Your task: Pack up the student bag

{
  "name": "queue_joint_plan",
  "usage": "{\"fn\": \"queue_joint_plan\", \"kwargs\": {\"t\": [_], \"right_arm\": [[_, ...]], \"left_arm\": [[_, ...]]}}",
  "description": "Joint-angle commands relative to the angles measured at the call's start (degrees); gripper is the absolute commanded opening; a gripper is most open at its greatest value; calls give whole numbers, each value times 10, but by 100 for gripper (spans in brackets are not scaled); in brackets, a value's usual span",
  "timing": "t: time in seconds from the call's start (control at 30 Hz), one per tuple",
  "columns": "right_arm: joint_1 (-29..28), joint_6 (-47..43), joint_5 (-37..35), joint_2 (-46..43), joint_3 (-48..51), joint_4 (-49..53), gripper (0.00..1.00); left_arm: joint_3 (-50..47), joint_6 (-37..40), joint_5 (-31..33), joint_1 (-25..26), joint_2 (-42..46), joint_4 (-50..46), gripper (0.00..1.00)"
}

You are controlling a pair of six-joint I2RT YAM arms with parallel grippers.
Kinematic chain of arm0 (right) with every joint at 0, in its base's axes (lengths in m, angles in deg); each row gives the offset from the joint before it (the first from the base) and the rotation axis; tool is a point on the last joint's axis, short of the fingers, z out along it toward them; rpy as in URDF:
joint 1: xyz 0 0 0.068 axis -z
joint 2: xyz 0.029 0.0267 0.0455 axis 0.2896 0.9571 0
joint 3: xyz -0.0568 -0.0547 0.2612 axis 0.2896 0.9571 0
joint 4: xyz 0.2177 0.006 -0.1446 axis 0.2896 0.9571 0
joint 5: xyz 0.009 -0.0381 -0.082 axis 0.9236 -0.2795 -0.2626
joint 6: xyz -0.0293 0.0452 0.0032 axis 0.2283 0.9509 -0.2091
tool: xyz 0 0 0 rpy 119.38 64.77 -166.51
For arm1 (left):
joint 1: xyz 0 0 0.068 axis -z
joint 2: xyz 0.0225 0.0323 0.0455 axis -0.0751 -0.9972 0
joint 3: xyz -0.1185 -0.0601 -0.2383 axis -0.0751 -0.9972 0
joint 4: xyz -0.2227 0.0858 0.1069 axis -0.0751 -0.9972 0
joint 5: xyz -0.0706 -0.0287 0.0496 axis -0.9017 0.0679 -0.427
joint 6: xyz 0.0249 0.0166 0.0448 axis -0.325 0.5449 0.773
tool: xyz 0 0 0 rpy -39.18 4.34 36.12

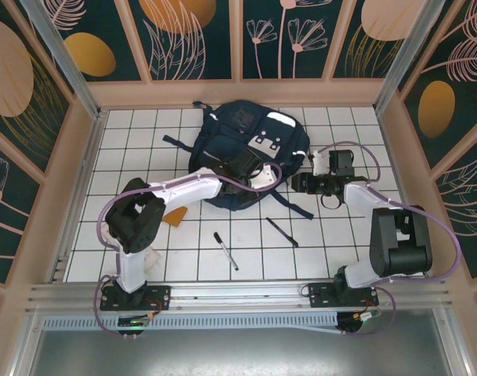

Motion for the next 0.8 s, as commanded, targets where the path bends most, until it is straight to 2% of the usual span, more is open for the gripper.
{"fn": "queue_joint_plan", "kwargs": {"t": [0.0, 0.2, 0.33, 0.43, 0.57, 0.77], "right_arm": [[-10, -92, 5, 12, -9, -22, 50], [-32, -221, 20, 17, -10, -44, 50], [-37, -207, 28, 33, -9, -100, 49], [-39, -187, 63, 60, -15, -130, 47], [-51, -213, 76, 92, -44, -84, 42], [-52, -228, 96, 112, -70, -55, 41]], "left_arm": [[44, 30, -58, -21, 38, -55, 0], [67, 47, -91, -35, 45, -87, 0], [65, 47, -111, -41, 58, -78, 0], [65, 43, -125, -45, 64, -69, 0], [65, 42, -124, -48, 66, -64, 0], [62, 48, -144, -51, 78, -63, 0]]}}
